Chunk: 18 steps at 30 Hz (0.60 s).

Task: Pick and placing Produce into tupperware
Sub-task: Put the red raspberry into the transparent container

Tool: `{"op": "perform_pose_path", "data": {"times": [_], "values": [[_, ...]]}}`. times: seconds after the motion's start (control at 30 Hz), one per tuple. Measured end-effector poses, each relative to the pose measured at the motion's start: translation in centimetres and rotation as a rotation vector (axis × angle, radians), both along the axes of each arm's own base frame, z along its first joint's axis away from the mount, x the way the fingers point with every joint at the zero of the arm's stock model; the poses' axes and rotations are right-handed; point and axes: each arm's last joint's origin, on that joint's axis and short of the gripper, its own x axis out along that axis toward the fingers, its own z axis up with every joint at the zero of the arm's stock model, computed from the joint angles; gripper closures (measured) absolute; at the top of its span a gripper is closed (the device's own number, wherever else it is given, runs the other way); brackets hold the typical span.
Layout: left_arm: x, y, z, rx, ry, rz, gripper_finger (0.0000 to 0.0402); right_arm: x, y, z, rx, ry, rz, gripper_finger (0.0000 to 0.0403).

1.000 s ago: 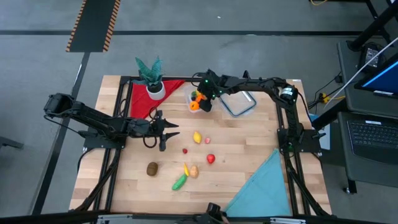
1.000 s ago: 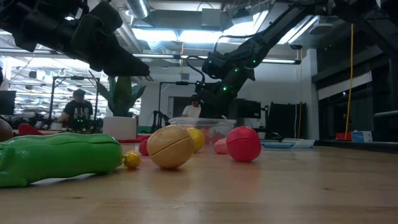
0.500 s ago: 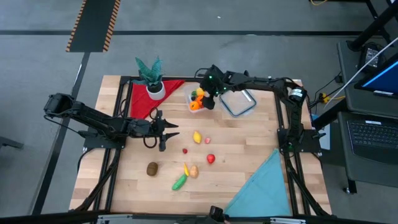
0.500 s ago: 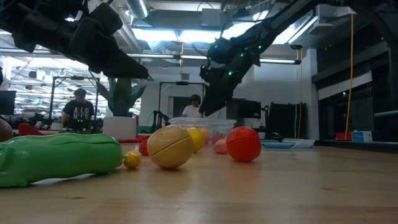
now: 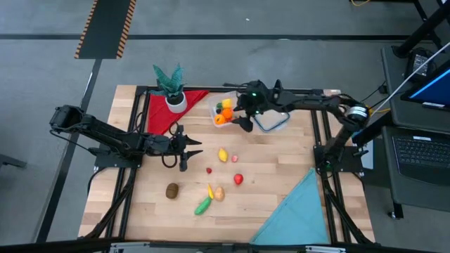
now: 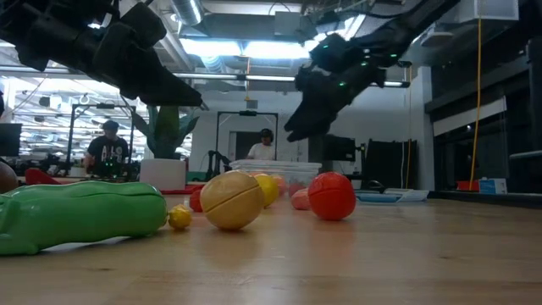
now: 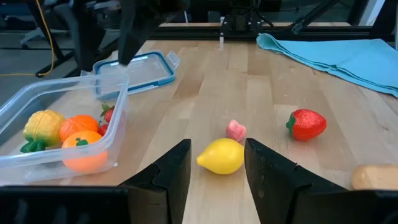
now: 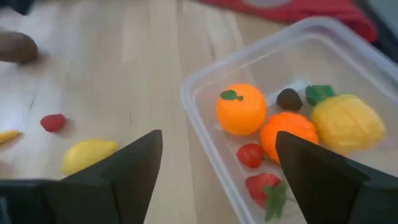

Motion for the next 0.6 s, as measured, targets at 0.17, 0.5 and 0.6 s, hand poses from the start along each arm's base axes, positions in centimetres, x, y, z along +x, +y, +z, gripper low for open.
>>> {"op": "perform_pose_path", "data": {"times": [0.17, 0.5, 0.6], "values": [[0.0, 0.0, 0.0, -0.001, 0.0, 0.0, 0.026, -3.0, 2.2, 0.0, -0.002, -0.109, -0.029, 0.0089], [0.0, 0.0, 0.1, -0.007, -0.01, -0.001, 0.026, -6.5, 8.6, -0.5, -0.146, -0.297, 0.139, 0.0089], [0.0, -0.1, 0.1, -0.009, -0.013, -0.003, 0.026, -7.1, 9.5, -1.2, -0.169, -0.298, 0.18, 0.0089]]}}
